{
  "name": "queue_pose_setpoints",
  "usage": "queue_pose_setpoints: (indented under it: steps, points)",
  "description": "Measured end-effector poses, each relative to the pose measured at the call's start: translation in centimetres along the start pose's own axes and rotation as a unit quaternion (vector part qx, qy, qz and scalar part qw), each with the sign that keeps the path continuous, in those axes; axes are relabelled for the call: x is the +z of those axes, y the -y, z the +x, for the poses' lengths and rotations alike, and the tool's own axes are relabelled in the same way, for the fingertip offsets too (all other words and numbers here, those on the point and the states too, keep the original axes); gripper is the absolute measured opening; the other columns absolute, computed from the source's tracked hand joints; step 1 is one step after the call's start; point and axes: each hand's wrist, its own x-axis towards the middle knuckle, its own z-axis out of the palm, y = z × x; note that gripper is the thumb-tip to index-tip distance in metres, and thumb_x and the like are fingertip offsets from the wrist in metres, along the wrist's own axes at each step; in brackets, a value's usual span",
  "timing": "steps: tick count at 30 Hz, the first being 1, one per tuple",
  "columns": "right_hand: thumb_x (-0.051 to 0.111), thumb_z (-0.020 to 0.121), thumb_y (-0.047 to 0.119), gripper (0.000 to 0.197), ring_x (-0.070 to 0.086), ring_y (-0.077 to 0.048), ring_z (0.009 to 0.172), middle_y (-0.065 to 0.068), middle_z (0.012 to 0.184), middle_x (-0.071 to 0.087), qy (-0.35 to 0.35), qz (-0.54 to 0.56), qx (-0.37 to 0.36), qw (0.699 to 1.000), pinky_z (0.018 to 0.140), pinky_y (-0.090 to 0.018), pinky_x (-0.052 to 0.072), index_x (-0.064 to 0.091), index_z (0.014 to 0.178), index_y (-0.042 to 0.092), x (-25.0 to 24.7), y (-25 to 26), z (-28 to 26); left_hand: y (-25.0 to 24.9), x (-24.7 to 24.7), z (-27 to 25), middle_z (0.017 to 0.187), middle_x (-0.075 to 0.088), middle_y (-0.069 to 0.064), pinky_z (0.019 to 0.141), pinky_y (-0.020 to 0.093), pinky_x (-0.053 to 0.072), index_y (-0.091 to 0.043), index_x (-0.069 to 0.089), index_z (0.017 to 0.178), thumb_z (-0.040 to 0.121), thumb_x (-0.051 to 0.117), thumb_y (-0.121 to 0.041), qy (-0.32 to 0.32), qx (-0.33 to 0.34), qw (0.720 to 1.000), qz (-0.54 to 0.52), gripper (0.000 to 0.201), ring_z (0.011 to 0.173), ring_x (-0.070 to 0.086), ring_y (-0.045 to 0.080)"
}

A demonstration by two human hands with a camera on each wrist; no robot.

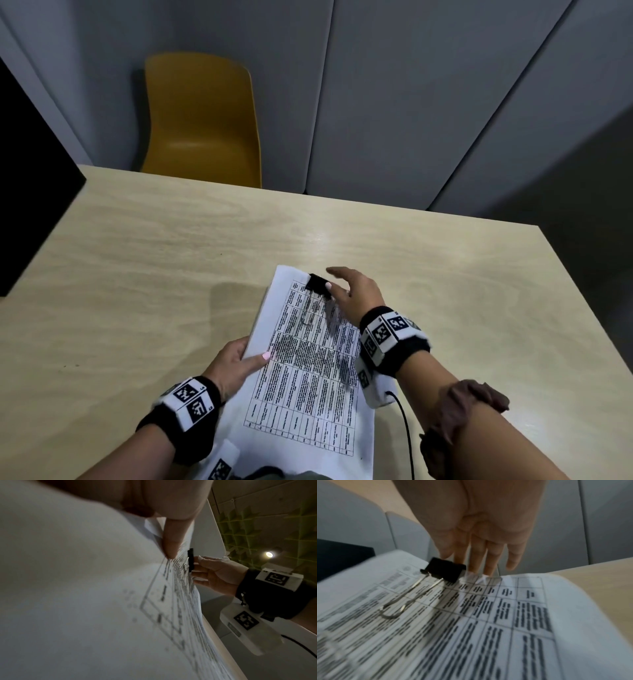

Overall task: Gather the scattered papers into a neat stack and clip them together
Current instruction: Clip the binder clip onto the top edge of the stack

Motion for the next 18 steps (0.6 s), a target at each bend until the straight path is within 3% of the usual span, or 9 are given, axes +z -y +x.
queue_pose_setpoints:
  steps: [2,4,6,8,12,18]
  points:
    - [0.055,0.089,0.028,0.045,0.046,-0.024,0.125,-0.008,0.137,0.048,-0.026,-0.005,0.033,0.999,0.105,-0.033,0.036,0.048,0.133,0.019,0.6,-0.8,-0.8,0.0,0.0,0.3,0.099,0.072,-0.002,0.101,0.043,0.042,-0.027,0.064,0.095,0.084,0.064,-0.014,-0.021,0.009,1.0,0.009,0.017,0.103,0.063,0.019]
    - [0.057,0.088,0.027,0.05,0.041,-0.026,0.127,-0.011,0.141,0.038,-0.044,0.011,0.102,0.994,0.106,-0.033,0.034,0.043,0.136,0.019,0.9,-1.9,-1.9,-0.4,-0.2,0.6,0.098,0.068,-0.006,0.097,0.037,0.043,-0.029,0.061,0.093,0.087,0.059,-0.012,-0.034,0.024,0.999,0.022,0.018,0.101,0.062,0.016]
    - [0.058,0.087,0.025,0.051,0.044,-0.029,0.124,-0.015,0.138,0.039,-0.054,0.023,0.17,0.984,0.105,-0.035,0.036,0.043,0.135,0.016,1.2,-3.2,-3.0,-1.2,-0.5,1.1,0.103,0.067,-0.001,0.095,0.036,0.043,-0.028,0.06,0.093,0.088,0.058,-0.011,-0.057,0.035,0.997,0.032,0.018,0.099,0.061,0.018]
    - [0.059,0.087,0.024,0.047,0.052,-0.029,0.115,-0.016,0.128,0.05,-0.048,0.064,0.212,0.974,0.1,-0.035,0.042,0.045,0.131,0.015,1.4,-4.2,-4.2,-1.5,-1.2,2.2,0.11,0.065,0.006,0.095,0.036,0.042,-0.02,0.06,0.098,0.088,0.058,-0.009,-0.081,0.035,0.995,0.042,0.016,0.101,0.06,0.023]
    - [0.058,0.088,0.02,0.039,0.06,-0.024,0.102,-0.007,0.104,0.064,-0.018,0.141,0.219,0.965,0.094,-0.033,0.047,0.049,0.126,0.015,2.0,-4.4,-5.7,-2.9,-1.9,4.2,0.119,0.062,0.007,0.101,0.042,0.042,-0.015,0.052,0.12,0.087,0.061,-0.016,-0.099,0.024,0.991,0.083,0.034,0.108,0.058,0.026]
    - [0.055,0.089,0.013,0.041,0.059,-0.018,0.105,-0.009,0.122,0.063,-0.03,0.174,0.203,0.963,0.097,-0.028,0.043,0.048,0.13,0.017,2.1,-3.4,-7.1,-5.2,-1.9,3.5,0.123,0.061,0.007,0.09,0.031,0.043,-0.015,0.042,0.129,0.082,0.064,-0.017,-0.142,0.054,0.961,0.231,0.052,0.11,0.058,0.028]
